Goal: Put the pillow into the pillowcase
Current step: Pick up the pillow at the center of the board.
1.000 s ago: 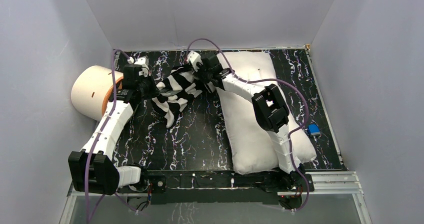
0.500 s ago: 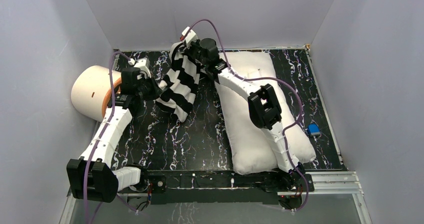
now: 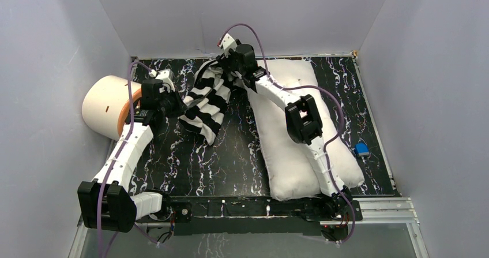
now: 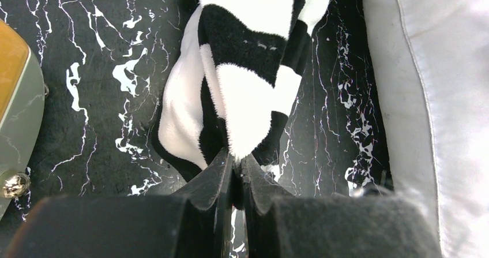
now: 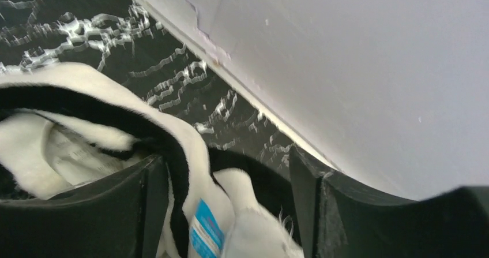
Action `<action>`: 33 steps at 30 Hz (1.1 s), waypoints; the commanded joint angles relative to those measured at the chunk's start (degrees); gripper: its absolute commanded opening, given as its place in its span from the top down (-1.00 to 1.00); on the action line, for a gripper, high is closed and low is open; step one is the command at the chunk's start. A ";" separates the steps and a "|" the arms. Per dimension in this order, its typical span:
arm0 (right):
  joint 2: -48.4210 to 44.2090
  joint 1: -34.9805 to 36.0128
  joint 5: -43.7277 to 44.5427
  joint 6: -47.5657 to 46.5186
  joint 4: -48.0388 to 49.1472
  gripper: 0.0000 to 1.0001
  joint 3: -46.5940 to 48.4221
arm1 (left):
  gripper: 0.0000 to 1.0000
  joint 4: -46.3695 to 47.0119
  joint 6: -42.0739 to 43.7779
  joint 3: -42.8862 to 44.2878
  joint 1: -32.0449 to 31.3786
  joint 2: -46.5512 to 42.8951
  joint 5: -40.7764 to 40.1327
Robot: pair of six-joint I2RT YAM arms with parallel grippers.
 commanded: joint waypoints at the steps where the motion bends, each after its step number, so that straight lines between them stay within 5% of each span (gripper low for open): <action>1: -11.52 0.18 4.87 4.99 -11.70 -0.70 -0.85 | 1.00 -0.40 -0.06 0.82 0.41 -0.68 -0.97; 4: -18.00 0.09 5.67 8.67 -18.39 -0.96 -5.54 | 1.00 -0.73 0.09 0.57 0.36 -0.94 -1.44; 18: -28.58 -9.84 4.30 18.92 -46.37 -0.97 -9.59 | 1.00 -0.17 0.34 -0.03 0.38 -0.27 0.60; 29: -17.38 -14.88 -2.69 19.62 -54.70 -0.97 -9.43 | 1.00 -0.04 1.27 -0.38 0.38 1.28 1.57; 31: -15.33 -14.89 -7.29 19.62 -54.91 -0.78 -9.49 | 0.96 -0.11 1.31 -0.24 0.36 1.45 1.53; 33: -15.77 -14.90 -9.00 17.28 -54.42 -0.17 -9.78 | 0.88 -0.46 1.35 -0.02 0.43 1.59 1.17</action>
